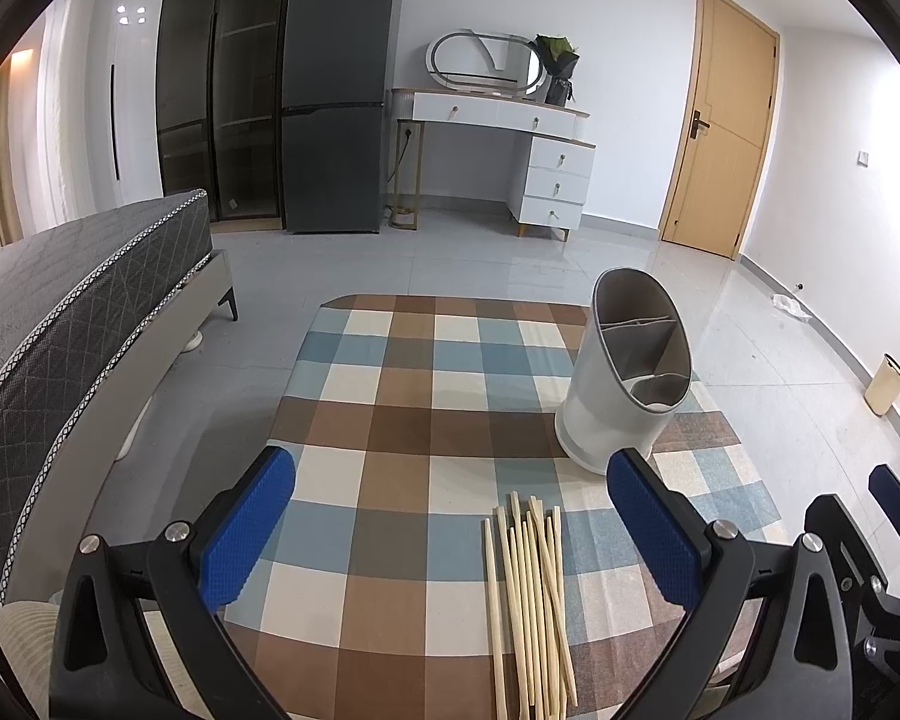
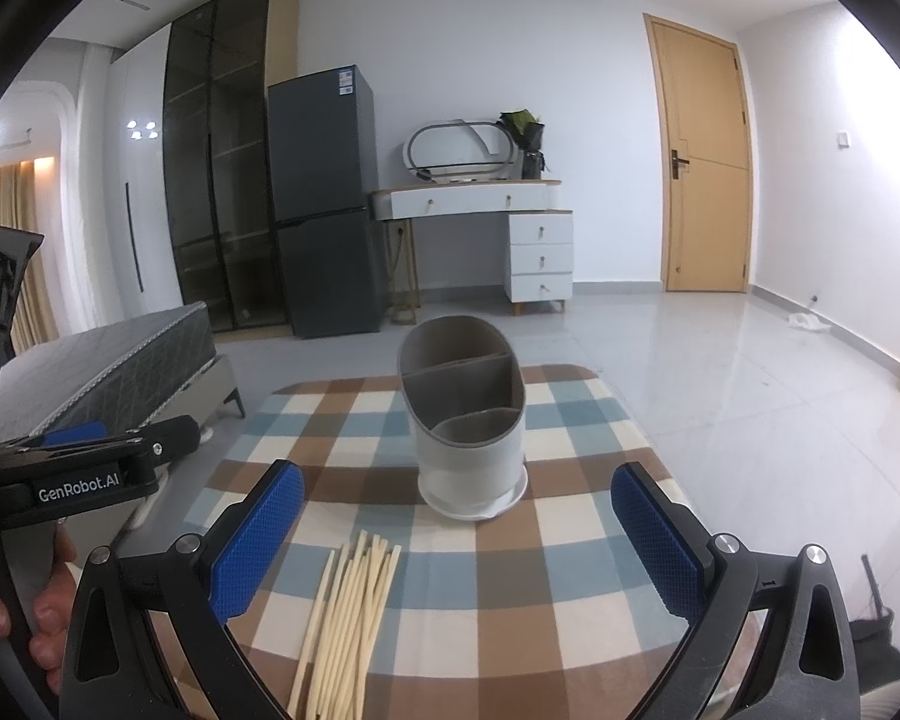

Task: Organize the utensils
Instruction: 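Lower the right gripper onto the wooden chopsticks and close on one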

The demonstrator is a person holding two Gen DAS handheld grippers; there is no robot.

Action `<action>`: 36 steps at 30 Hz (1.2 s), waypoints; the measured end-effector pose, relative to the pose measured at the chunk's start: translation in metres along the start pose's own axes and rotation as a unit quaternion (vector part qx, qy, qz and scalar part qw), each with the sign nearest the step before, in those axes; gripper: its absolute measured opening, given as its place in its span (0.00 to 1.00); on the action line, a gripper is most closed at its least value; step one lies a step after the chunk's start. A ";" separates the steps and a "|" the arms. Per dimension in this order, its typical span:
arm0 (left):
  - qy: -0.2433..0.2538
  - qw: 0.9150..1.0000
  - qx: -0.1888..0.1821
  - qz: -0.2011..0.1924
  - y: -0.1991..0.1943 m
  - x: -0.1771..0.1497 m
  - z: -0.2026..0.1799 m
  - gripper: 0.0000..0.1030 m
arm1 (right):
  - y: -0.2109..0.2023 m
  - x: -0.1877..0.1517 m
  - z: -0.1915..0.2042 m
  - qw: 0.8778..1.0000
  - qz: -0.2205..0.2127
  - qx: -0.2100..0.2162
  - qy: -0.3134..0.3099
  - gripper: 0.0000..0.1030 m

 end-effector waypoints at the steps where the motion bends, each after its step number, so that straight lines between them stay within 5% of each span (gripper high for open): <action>1: 0.000 1.000 0.000 0.002 0.001 0.000 0.000 0.98 | 0.001 -0.001 0.000 1.000 0.002 0.000 0.000 1.00; 7: -0.004 1.000 0.000 0.018 0.010 0.001 0.002 0.98 | 0.017 -0.008 -0.004 0.998 0.037 0.030 0.030 1.00; 13: -0.018 0.998 0.024 0.059 0.031 0.004 0.014 0.98 | 0.069 -0.027 -0.005 0.990 0.137 0.020 0.024 0.98; 17: -0.043 0.993 0.049 0.099 0.054 0.004 0.032 0.98 | 0.111 -0.048 -0.008 0.976 0.213 0.026 0.032 0.81; 24: -0.086 0.979 0.085 0.164 0.086 0.000 0.060 0.98 | 0.179 -0.082 -0.004 0.949 0.310 0.031 0.038 0.66; 36: -0.118 0.970 0.073 0.199 0.104 0.004 0.074 0.98 | 0.229 -0.093 -0.007 0.931 0.363 0.017 0.044 0.48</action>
Point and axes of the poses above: each gripper's, at about its wrist camera, not at the fingertips, and y roughly the way its jaws point, z to its left, x to its top, the point moved 3 cm from there along y, roughly the way its jaws point, and after that the axes turned 12 degrees about x, right-handed, at the moved point
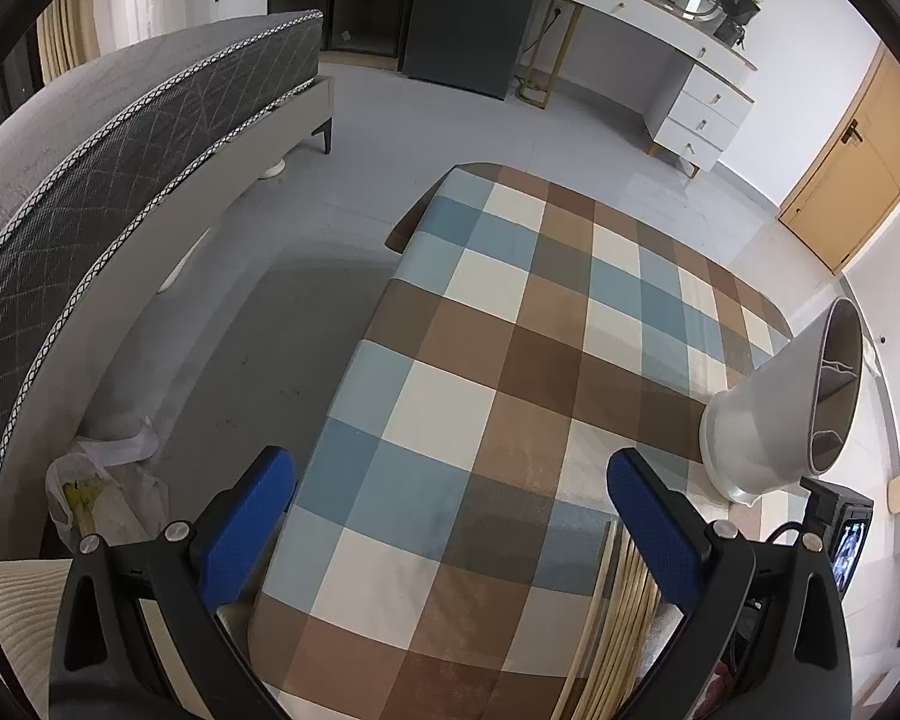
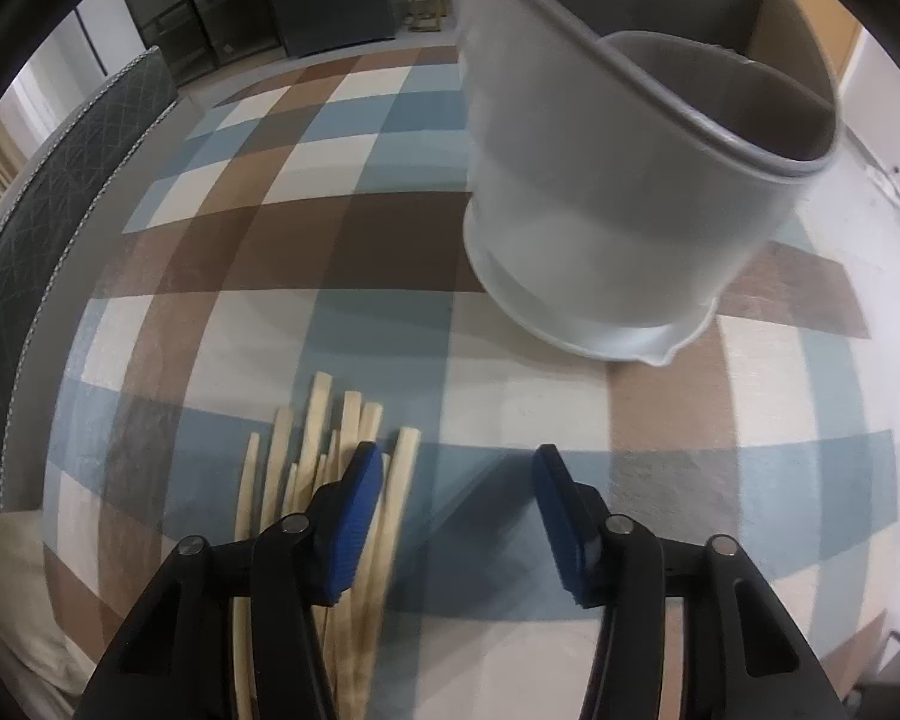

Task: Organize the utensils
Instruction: 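Lower the right gripper onto the wooden chopsticks and close on one, then lift the chopstick with the right gripper while the left gripper grasps another chopstick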

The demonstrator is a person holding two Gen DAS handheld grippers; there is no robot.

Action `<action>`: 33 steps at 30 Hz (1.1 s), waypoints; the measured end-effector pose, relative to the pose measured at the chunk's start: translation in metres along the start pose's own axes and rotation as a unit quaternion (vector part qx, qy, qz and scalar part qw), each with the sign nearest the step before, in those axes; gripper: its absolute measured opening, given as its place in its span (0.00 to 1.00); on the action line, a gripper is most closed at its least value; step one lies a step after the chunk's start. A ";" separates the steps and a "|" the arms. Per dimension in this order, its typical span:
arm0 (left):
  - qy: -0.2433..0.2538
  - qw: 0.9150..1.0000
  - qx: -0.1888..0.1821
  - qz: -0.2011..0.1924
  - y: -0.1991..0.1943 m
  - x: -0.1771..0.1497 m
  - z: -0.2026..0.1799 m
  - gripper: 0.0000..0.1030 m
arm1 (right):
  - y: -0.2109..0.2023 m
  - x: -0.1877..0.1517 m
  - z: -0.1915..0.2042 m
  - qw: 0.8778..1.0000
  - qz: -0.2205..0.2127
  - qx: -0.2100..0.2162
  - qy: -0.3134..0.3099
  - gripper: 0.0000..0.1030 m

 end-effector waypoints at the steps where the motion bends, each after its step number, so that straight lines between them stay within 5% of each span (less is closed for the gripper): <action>1: -0.002 1.000 -0.001 0.001 0.000 0.000 0.001 0.98 | 0.000 0.001 0.001 1.000 0.003 -0.007 -0.003 0.46; 4: -0.002 1.000 -0.002 0.002 0.000 0.001 0.001 0.98 | 0.001 0.002 0.005 1.000 0.008 -0.017 -0.013 0.38; 6: 0.002 1.000 -0.001 0.003 0.001 0.002 0.001 0.98 | 0.002 0.004 0.007 1.000 0.007 -0.019 -0.018 0.18; 9: 0.005 1.000 0.005 0.003 0.004 0.001 0.002 0.98 | 0.000 0.005 0.001 1.000 0.001 -0.007 -0.001 0.08; 23: 0.104 0.994 0.010 0.020 0.023 -0.033 -0.035 0.98 | -0.080 -0.006 -0.038 0.988 -0.118 0.074 0.064 0.05; 27: 0.142 0.989 -0.015 0.038 0.027 -0.051 -0.056 0.98 | -0.109 -0.010 -0.053 0.977 -0.161 0.103 0.095 0.05; 33: 0.214 0.975 -0.001 0.055 0.039 -0.079 -0.081 0.98 | -0.139 -0.012 -0.078 0.956 -0.215 0.147 0.133 0.05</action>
Point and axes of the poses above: each gripper's, at about its wrist camera, not at the fingertips, and y roughly the way its jaws point, z to its left, x to its top, the point moved 3 cm from there along y, roughly the way its jaws point, and after that the axes turned 12 degrees about x, right-handed, at the moved point
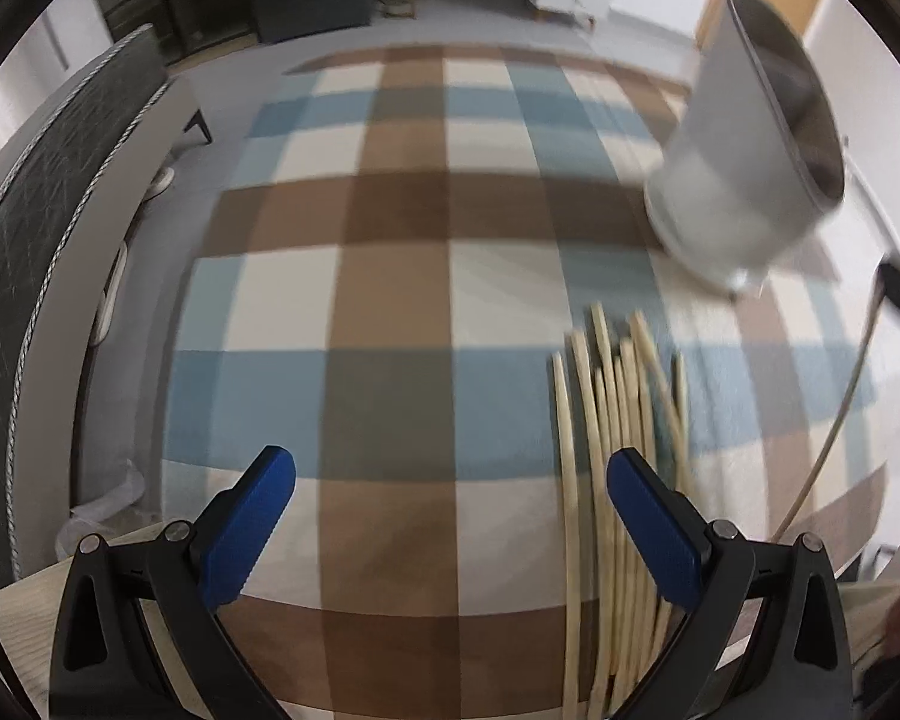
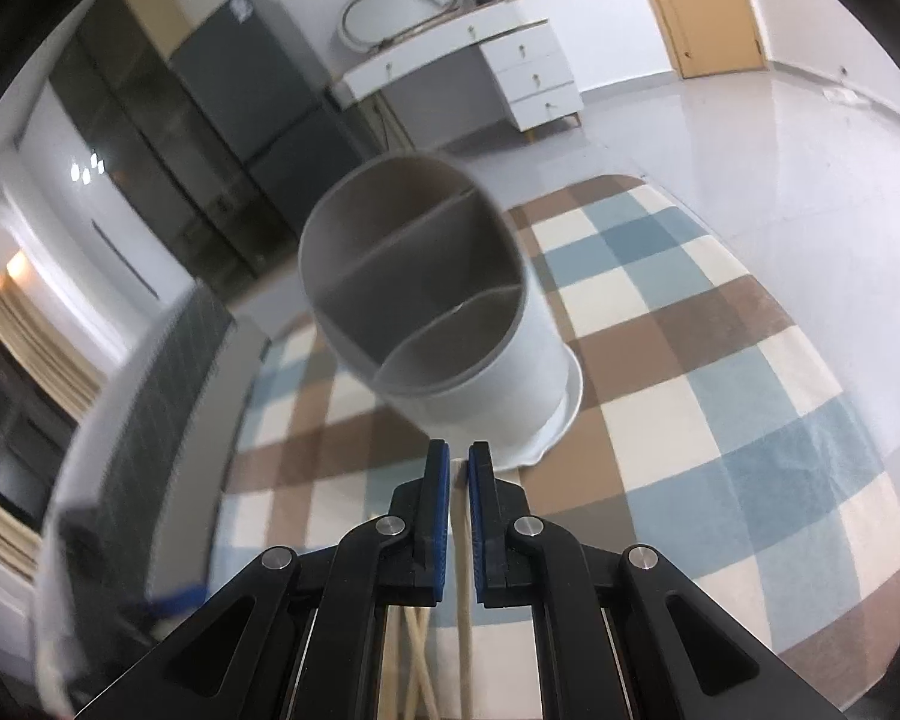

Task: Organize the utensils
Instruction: 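Lift the chopstick with the right gripper while the left gripper grasps another chopstick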

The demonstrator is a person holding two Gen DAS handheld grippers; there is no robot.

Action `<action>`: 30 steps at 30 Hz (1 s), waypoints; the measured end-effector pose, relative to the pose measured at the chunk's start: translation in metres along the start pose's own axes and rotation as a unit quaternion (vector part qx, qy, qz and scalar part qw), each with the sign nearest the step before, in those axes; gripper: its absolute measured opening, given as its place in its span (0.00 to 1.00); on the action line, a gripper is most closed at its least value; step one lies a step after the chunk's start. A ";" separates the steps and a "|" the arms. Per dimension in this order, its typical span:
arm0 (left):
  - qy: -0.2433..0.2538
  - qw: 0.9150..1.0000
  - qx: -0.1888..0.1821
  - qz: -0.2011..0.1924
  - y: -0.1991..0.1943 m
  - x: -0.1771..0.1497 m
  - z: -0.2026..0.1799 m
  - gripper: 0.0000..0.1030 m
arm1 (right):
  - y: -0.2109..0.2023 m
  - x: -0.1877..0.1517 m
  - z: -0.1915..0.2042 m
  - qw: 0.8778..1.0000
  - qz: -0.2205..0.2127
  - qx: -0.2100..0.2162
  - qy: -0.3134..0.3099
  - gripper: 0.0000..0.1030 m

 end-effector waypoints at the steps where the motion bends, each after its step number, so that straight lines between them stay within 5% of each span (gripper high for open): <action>1: 0.004 1.000 0.001 0.005 0.002 -0.001 -0.003 0.98 | -0.004 0.001 -0.004 1.000 -0.006 0.007 0.011 0.05; 10: -0.003 0.998 0.004 0.063 0.028 -0.008 -0.013 0.80 | -0.013 0.009 -0.018 0.997 -0.035 0.037 0.056 0.05; 18: 0.005 0.998 0.007 0.058 0.025 0.003 -0.023 0.62 | -0.016 0.011 -0.021 0.997 -0.044 0.037 0.054 0.05; 20: 0.005 0.999 0.006 0.053 0.022 0.007 -0.027 0.45 | -0.017 0.012 -0.021 0.997 -0.045 0.039 0.053 0.05; 23: 0.021 0.999 -0.003 0.049 0.018 0.010 -0.042 0.05 | -0.017 0.012 -0.021 0.997 -0.045 0.040 0.052 0.05; 30: 0.025 0.999 -0.001 0.023 0.003 0.010 -0.053 0.01 | -0.025 0.011 -0.008 0.998 -0.049 0.041 0.017 0.05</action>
Point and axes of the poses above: each gripper's, at about its wrist camera, not at the fingertips, and y roughly the way its jaws point, z to its left, x to its top, the point moved 3 cm from there along y, roughly the way its jaws point, and after that the axes turned 12 degrees about x, right-handed, at the moved point
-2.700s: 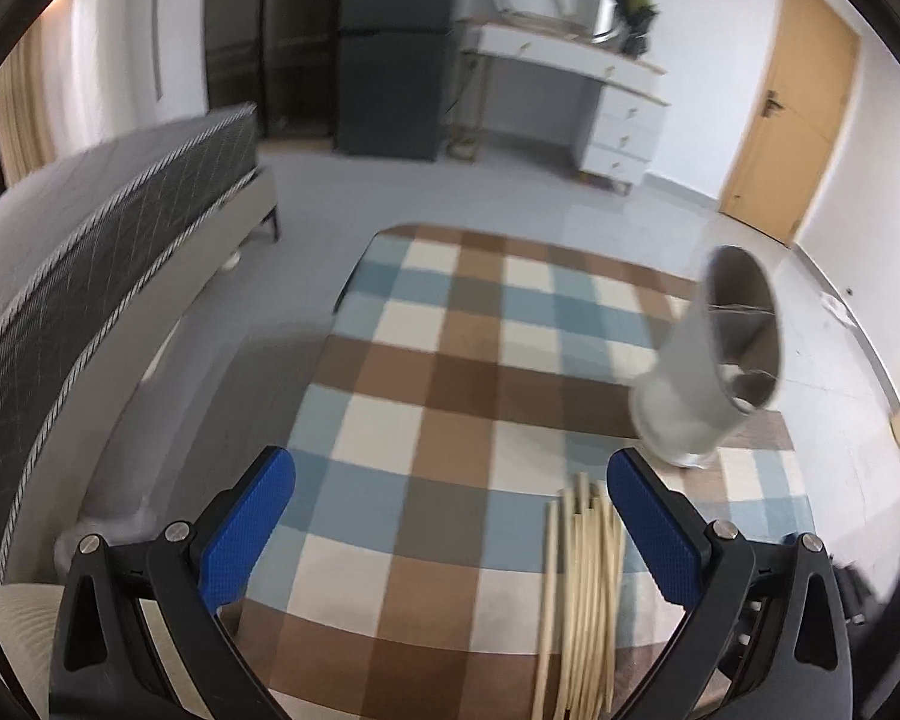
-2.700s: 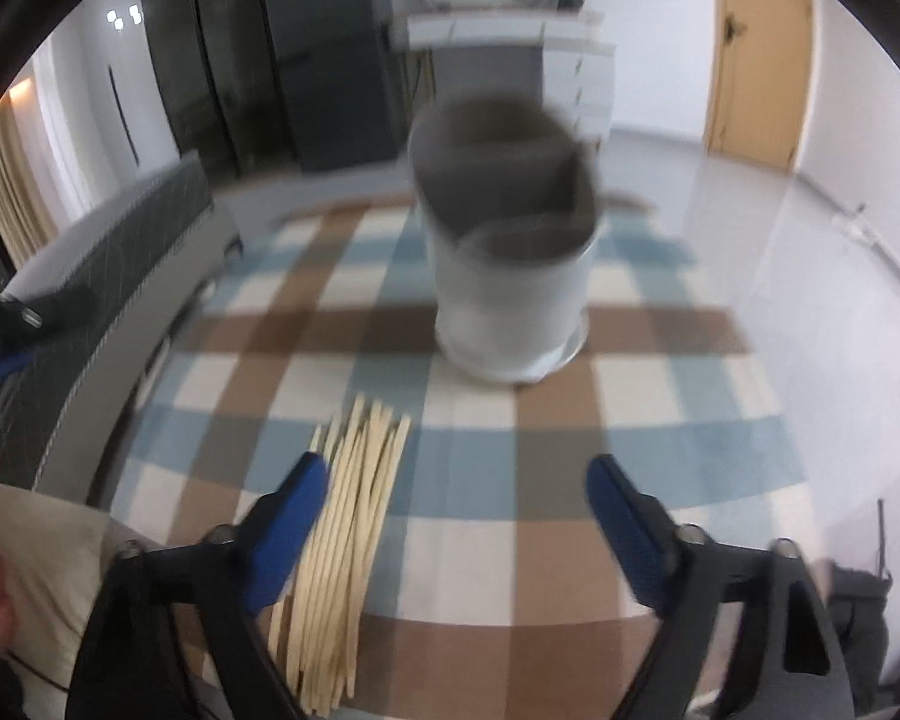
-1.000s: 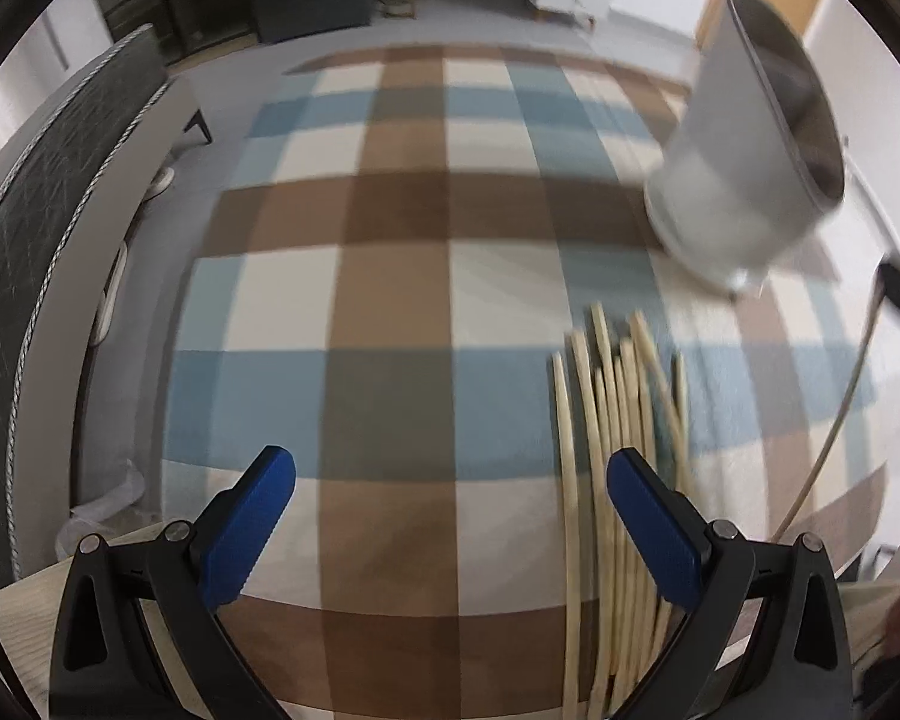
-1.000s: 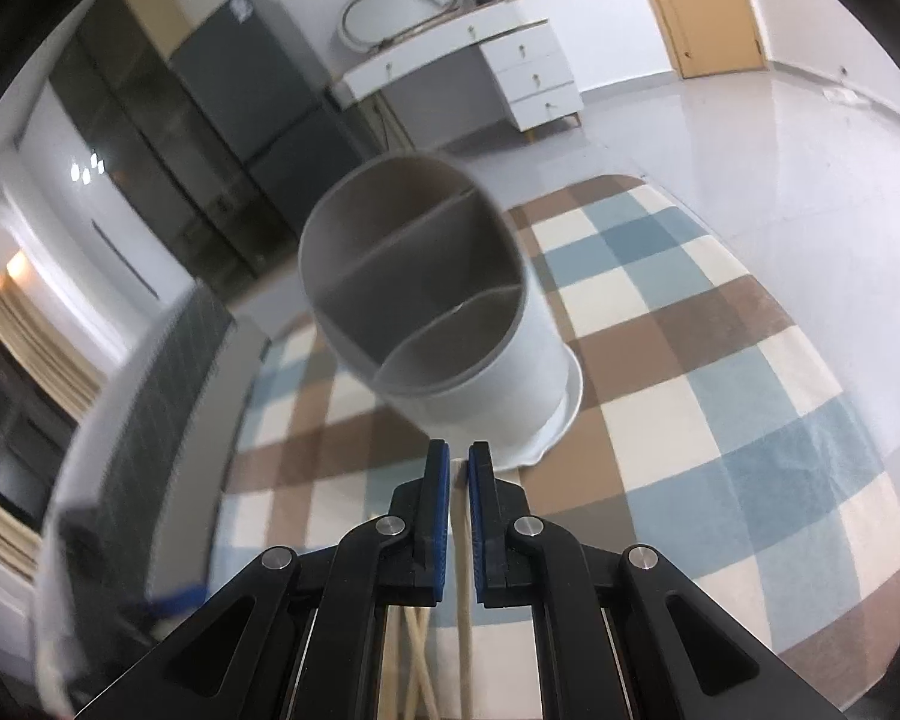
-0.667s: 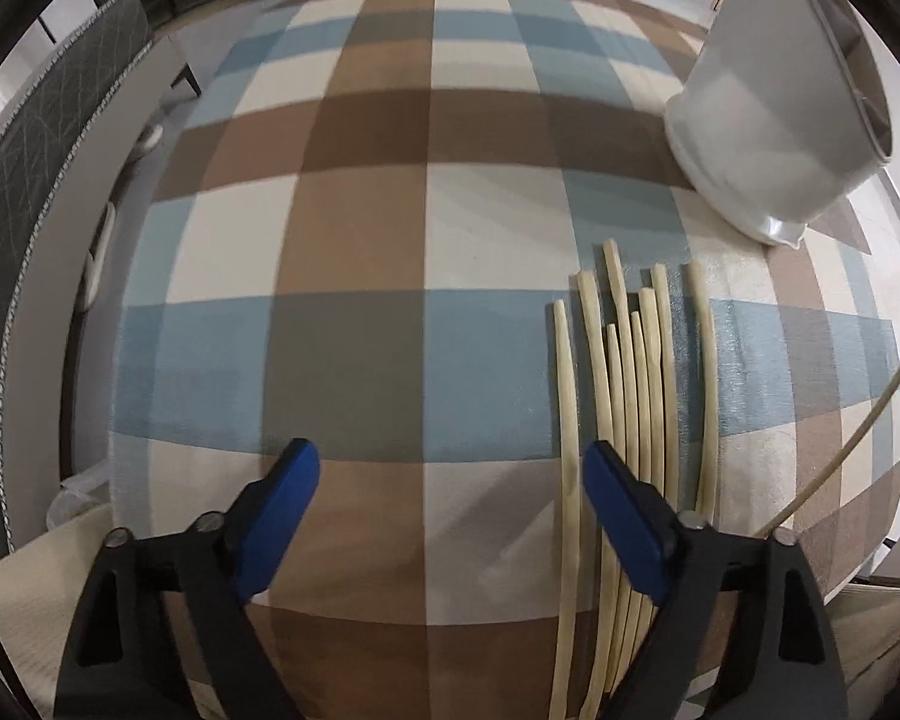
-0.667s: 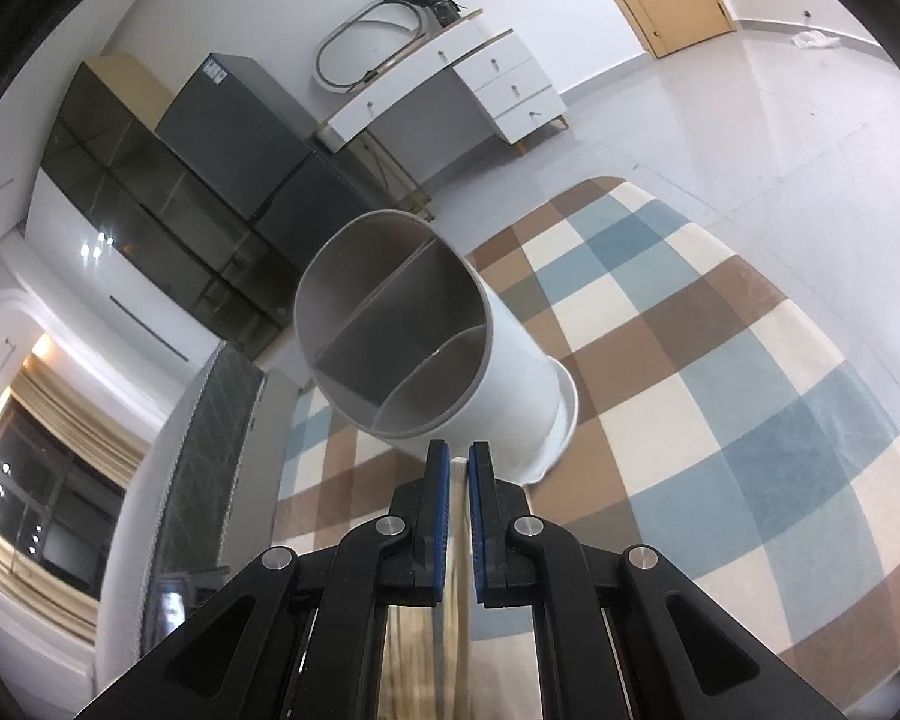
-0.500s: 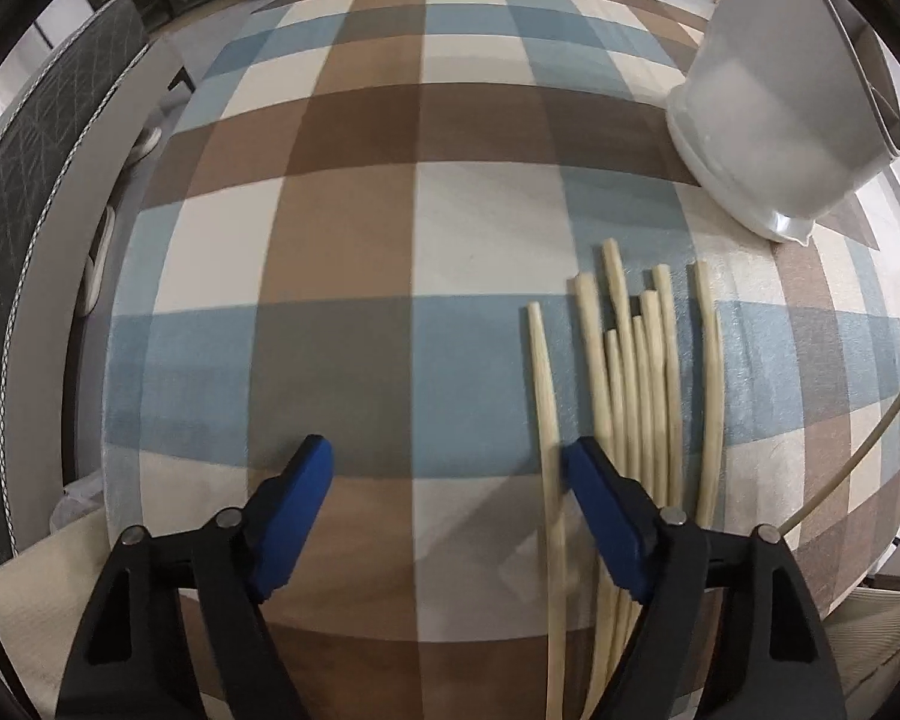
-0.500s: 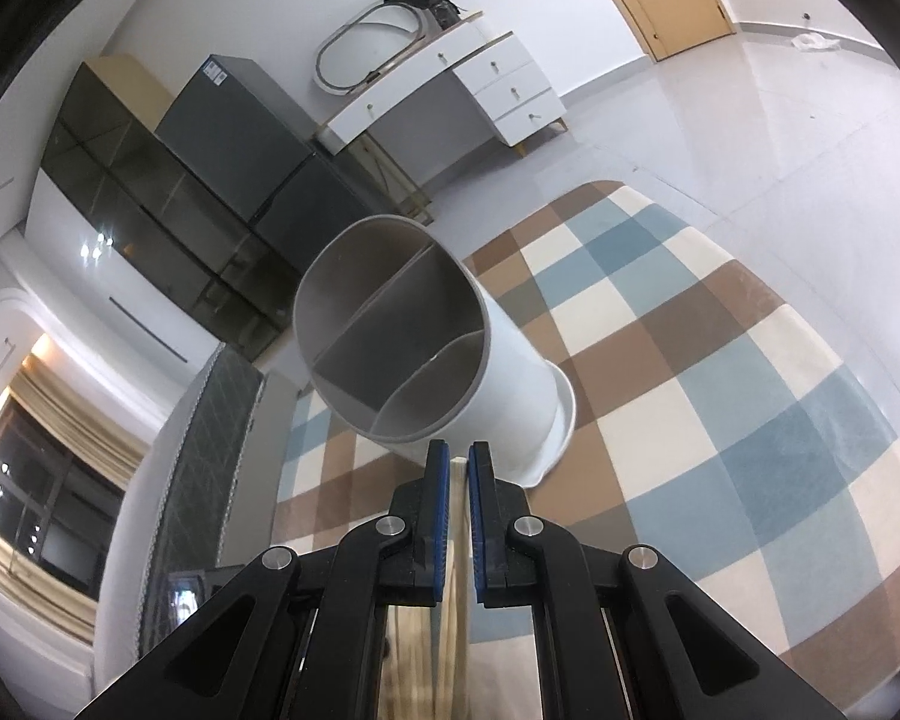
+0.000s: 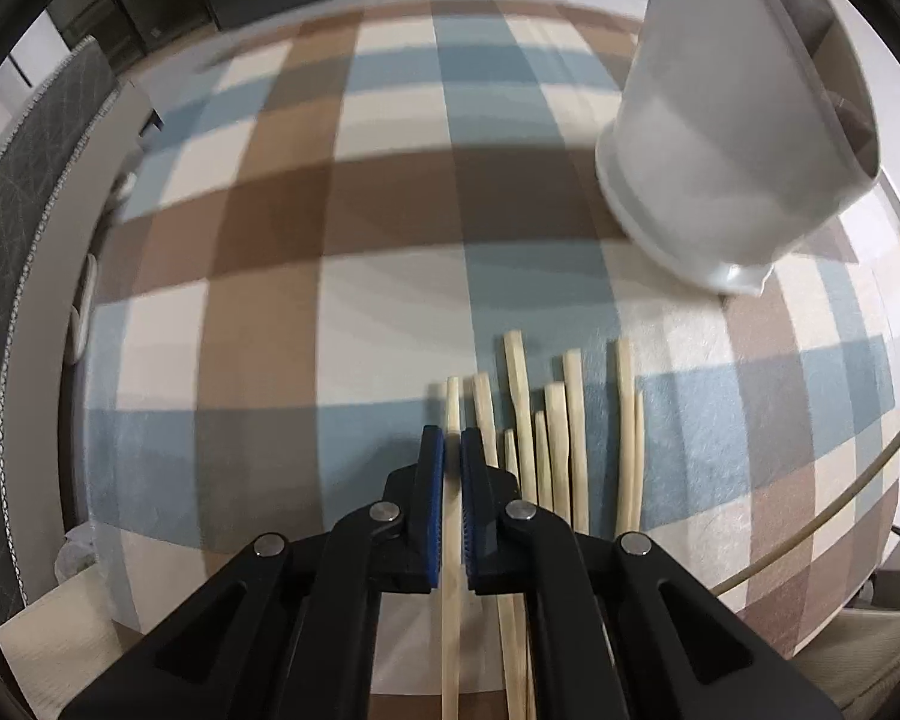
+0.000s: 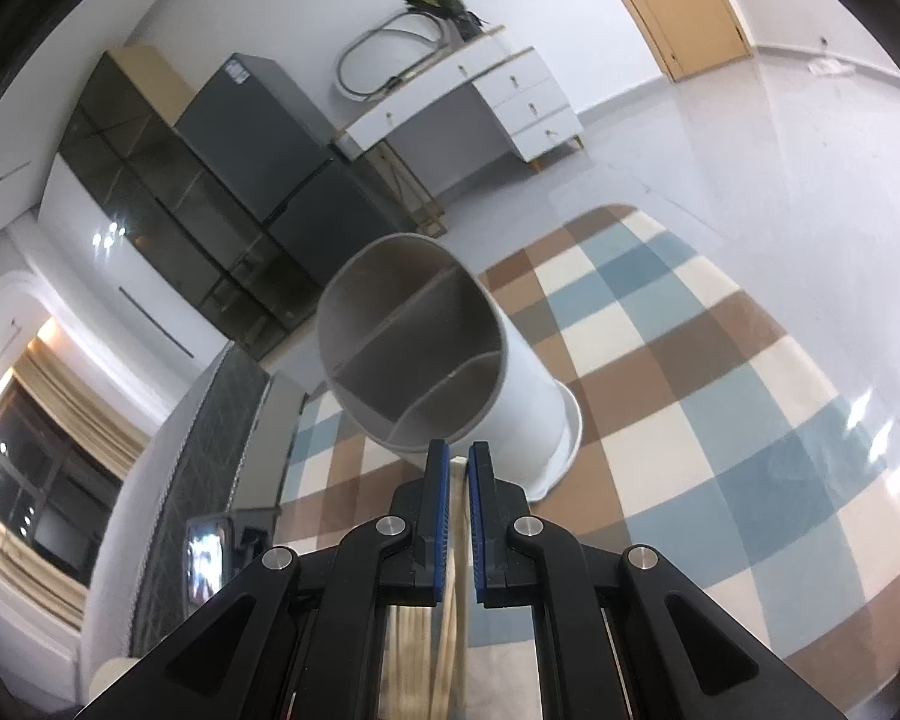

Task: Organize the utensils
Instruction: 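Lift the chopstick with the right gripper while the left gripper grasps another chopstick, then carry both held chopsticks with both grippers over the white utensil holder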

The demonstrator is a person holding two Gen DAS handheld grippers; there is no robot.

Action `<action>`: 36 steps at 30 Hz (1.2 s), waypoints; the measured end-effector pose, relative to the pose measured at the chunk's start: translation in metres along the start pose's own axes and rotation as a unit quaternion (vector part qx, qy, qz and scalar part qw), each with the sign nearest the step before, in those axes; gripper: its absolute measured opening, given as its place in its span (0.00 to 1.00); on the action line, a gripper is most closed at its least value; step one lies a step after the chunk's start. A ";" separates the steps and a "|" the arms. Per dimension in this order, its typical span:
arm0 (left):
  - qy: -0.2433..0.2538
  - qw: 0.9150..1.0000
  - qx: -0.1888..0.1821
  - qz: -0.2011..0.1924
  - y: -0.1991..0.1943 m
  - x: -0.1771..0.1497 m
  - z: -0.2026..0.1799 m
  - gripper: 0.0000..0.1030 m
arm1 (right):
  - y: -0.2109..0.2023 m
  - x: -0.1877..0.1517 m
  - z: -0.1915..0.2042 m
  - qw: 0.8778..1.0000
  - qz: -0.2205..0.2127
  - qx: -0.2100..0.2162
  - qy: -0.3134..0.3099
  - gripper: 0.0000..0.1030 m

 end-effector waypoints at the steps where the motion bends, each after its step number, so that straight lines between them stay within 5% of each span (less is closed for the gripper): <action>1: -0.007 1.000 -0.012 -0.010 -0.008 -0.003 0.001 0.01 | -0.002 -0.001 0.005 1.000 -0.001 0.001 -0.010 0.05; 6: -0.022 0.995 -0.042 -0.089 -0.060 -0.013 0.013 0.01 | -0.017 -0.009 0.029 0.999 -0.013 0.002 -0.052 0.05; 14: -0.044 0.974 -0.097 -0.198 -0.119 -0.014 0.040 0.01 | -0.040 -0.016 0.053 0.995 -0.032 -0.009 -0.089 0.05; 27: -0.017 0.965 -0.122 -0.231 -0.153 0.005 0.036 0.01 | -0.050 -0.018 0.081 0.989 -0.034 -0.018 -0.144 0.05; 36: -0.002 0.952 -0.156 -0.262 -0.201 0.046 0.029 0.01 | -0.059 0.032 0.091 0.984 -0.051 -0.013 -0.170 0.05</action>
Point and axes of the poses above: each gripper's, at about its wrist camera, not at the fingertips, and y roughly the way its jaws point, z to its left, x to its top, the point moved 3 cm from there along y, roughly the way its jaws point, and after that the axes turned 12 degrees about x, right-handed, at the moved point
